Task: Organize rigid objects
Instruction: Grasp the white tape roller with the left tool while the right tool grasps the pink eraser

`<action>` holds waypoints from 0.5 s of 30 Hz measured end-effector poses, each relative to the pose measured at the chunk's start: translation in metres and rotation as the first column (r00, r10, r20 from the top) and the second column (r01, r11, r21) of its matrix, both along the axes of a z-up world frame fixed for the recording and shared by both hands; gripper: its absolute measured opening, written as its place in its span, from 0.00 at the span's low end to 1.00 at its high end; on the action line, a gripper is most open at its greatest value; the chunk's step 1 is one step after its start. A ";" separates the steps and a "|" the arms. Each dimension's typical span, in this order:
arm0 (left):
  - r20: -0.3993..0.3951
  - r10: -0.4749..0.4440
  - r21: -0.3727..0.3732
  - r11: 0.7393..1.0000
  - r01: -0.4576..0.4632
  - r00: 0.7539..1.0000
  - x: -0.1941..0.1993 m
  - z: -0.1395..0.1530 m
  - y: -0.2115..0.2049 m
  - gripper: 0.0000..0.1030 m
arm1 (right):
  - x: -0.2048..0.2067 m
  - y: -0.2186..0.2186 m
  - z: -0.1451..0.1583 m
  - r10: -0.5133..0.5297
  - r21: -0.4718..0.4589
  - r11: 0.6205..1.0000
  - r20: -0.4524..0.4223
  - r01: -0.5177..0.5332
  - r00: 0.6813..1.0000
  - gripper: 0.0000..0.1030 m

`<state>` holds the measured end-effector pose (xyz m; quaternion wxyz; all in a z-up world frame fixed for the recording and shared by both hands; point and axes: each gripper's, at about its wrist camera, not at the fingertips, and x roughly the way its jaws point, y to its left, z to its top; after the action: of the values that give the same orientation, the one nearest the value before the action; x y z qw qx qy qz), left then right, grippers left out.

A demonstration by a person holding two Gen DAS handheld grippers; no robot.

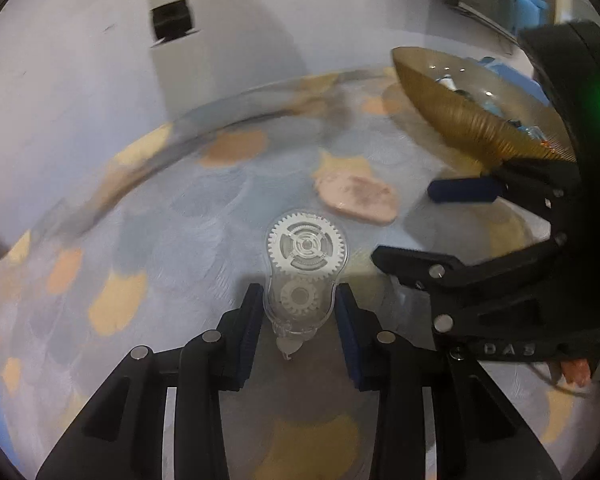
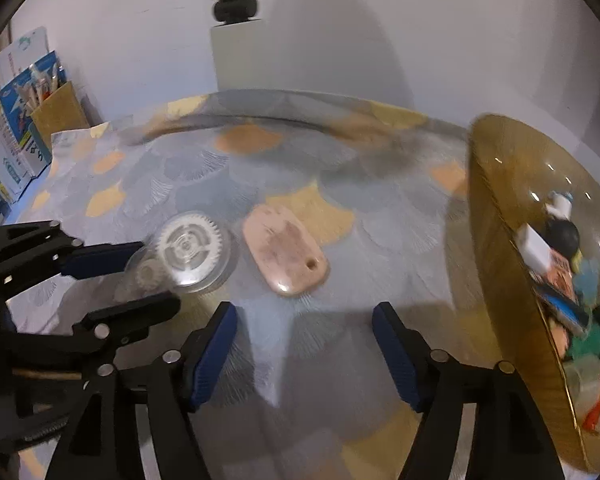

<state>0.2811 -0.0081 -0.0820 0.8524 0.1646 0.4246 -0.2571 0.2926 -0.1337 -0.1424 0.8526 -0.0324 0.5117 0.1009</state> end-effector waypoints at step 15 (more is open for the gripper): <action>-0.026 0.154 -0.042 0.987 -0.155 0.988 -0.019 0.002 0.057 0.32 | 0.032 0.029 -0.002 0.024 0.019 1.000 -0.001 -0.024 1.000 0.62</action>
<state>0.2621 0.0491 -0.0798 0.8681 0.1096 0.4402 -0.2014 0.3250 -0.1046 -0.1446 0.8513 -0.0305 0.5108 0.1158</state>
